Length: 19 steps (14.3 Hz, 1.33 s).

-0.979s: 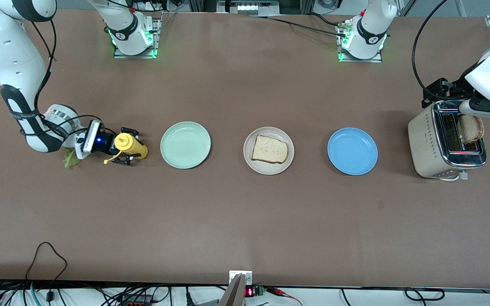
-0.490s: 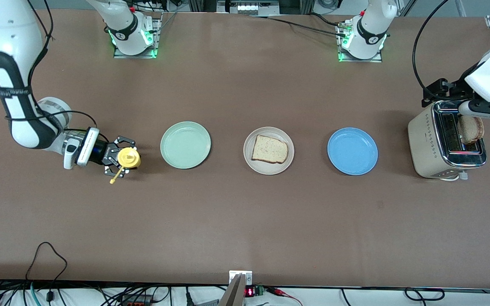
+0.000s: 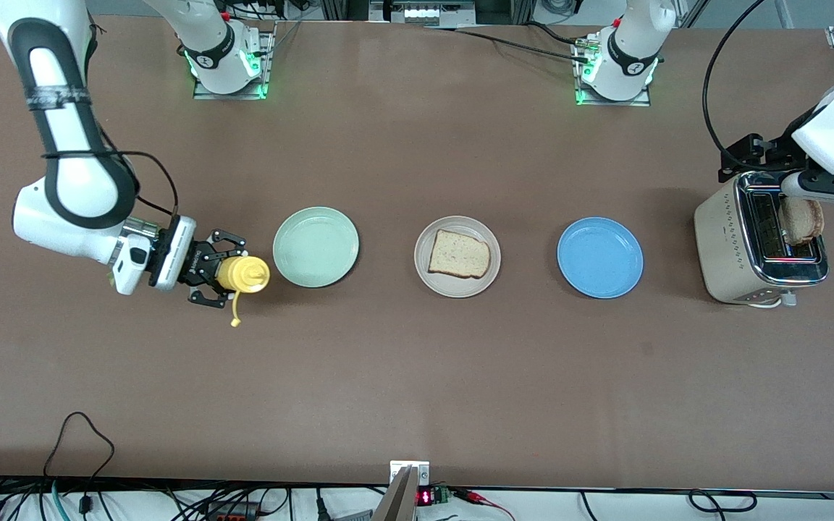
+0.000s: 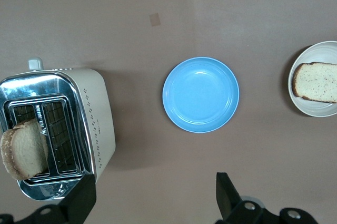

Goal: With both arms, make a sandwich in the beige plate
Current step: 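Lift and carry the yellow bottle over the beige plate with the right gripper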

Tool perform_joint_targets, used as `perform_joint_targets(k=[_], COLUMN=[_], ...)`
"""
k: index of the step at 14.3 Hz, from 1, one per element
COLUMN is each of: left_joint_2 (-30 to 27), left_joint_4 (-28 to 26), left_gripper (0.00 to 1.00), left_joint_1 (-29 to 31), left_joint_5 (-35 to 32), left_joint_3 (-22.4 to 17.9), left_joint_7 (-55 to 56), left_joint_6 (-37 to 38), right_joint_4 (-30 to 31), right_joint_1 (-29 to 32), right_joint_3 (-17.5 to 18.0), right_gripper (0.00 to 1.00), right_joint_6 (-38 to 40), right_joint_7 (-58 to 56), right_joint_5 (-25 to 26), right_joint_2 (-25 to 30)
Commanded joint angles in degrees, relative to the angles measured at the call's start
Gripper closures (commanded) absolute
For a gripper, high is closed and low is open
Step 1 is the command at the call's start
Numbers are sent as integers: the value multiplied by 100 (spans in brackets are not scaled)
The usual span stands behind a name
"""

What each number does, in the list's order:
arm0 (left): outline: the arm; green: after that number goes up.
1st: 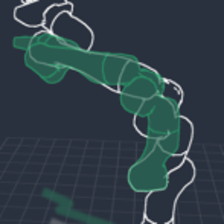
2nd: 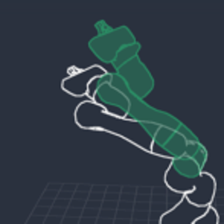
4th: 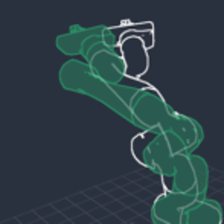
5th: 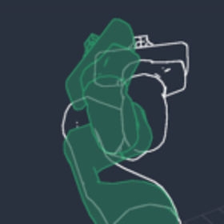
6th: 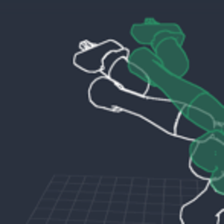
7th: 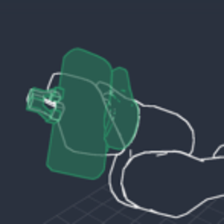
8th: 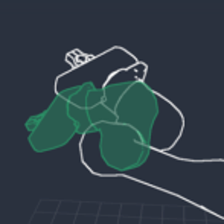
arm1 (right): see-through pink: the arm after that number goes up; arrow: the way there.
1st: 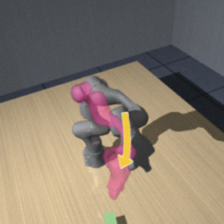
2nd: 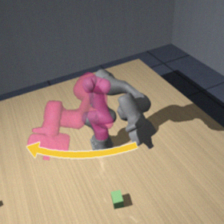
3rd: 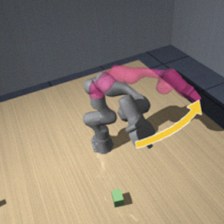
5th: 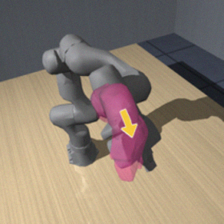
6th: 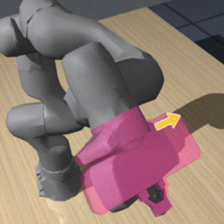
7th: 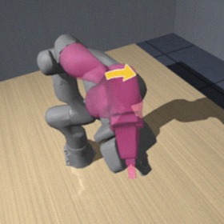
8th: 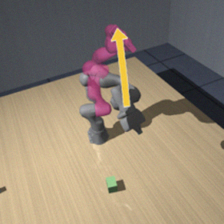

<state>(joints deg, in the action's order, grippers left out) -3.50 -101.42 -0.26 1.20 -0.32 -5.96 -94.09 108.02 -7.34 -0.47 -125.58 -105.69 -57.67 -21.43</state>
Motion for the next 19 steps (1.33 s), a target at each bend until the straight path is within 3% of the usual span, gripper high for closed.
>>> perform_joint_targets(k=[1,5,10,15,19], left_joint_2=[60,60,60,60,69], left_joint_4=[176,176,176,176,176], left_gripper=[0,0,0,0,0], left_joint_1=[-9,0,0,8,70], left_joint_5=[47,47,55,55,55], left_joint_3=[-21,-4,-30,-47,-56], left_joint_7=[-37,-37,-37,-46,-55], left_joint_6=[145,154,285,303,304], right_joint_4=[-553,-1081,-1380,-1758,-2214], right_joint_1=[-442,-1075,-1813,-2648,-3219], right_joint_3=[-67,-58,-58,-58,-67], right_gripper=[77,76,76,76,76], right_joint_6=[-81,-98,-151,-90,208], right_joint_7=[1266,3041,4572,6251,6973], right_joint_5=[1184,2661,4147,5773,6741], right_joint_2=[-2,-28,-169,-546,-1011])
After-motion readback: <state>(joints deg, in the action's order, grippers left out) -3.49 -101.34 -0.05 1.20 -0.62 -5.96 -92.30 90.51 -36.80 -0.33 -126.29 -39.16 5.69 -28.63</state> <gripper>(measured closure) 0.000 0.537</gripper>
